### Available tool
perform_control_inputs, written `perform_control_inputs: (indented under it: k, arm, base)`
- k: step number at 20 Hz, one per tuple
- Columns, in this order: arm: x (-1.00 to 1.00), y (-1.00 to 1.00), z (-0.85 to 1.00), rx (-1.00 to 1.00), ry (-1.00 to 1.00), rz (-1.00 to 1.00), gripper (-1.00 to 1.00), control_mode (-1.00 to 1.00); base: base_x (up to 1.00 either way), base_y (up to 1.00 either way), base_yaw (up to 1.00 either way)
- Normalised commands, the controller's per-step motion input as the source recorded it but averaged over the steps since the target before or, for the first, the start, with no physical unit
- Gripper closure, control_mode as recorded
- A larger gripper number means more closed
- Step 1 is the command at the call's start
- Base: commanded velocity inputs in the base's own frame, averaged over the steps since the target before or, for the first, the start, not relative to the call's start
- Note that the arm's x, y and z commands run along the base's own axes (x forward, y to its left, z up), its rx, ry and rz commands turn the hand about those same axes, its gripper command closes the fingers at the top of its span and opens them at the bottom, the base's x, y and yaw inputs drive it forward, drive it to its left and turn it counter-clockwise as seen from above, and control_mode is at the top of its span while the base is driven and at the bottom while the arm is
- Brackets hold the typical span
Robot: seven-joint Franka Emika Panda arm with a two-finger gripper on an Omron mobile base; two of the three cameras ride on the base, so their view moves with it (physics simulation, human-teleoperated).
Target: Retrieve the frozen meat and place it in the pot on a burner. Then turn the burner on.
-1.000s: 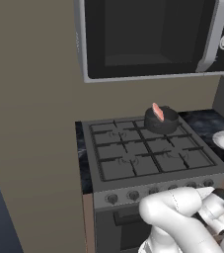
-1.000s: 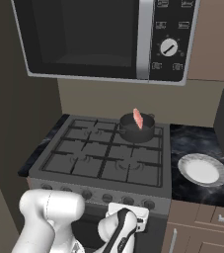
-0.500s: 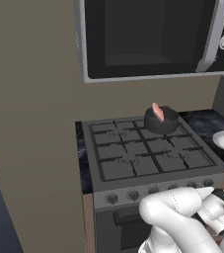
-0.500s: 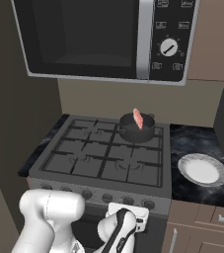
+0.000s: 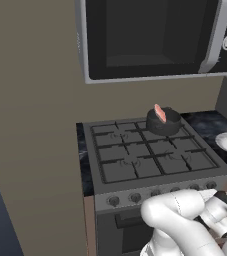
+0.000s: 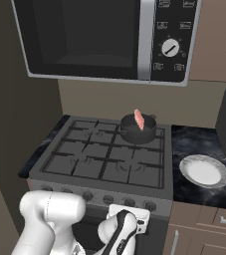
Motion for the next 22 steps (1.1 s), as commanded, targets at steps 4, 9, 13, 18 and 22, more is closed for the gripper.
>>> perform_control_inputs:
  k: [4, 9, 13, 18, 22]
  arm:
    - [0.0, 0.0, 0.0, -0.01, 0.0, 0.0, 1.0, -1.0]
    - [0.0, 0.0, 0.0, -0.14, 0.0, 0.02, 1.0, -1.0]
    - [0.0, 0.0, 0.0, -0.21, 0.0, 0.04, 1.0, -1.0]
    - [0.0, 0.0, 0.0, -0.22, 0.0, 0.01, 1.0, -1.0]
    - [0.0, 0.0, -0.07, -0.23, 0.0, 0.0, 1.0, -1.0]
  base:
    - [0.0, 0.0, 0.0]
    - [0.0, 0.0, 0.0]
    - [0.0, 0.0, 0.0]
    - [0.0, 0.0, 0.0]
    - [0.0, 0.0, 0.0]
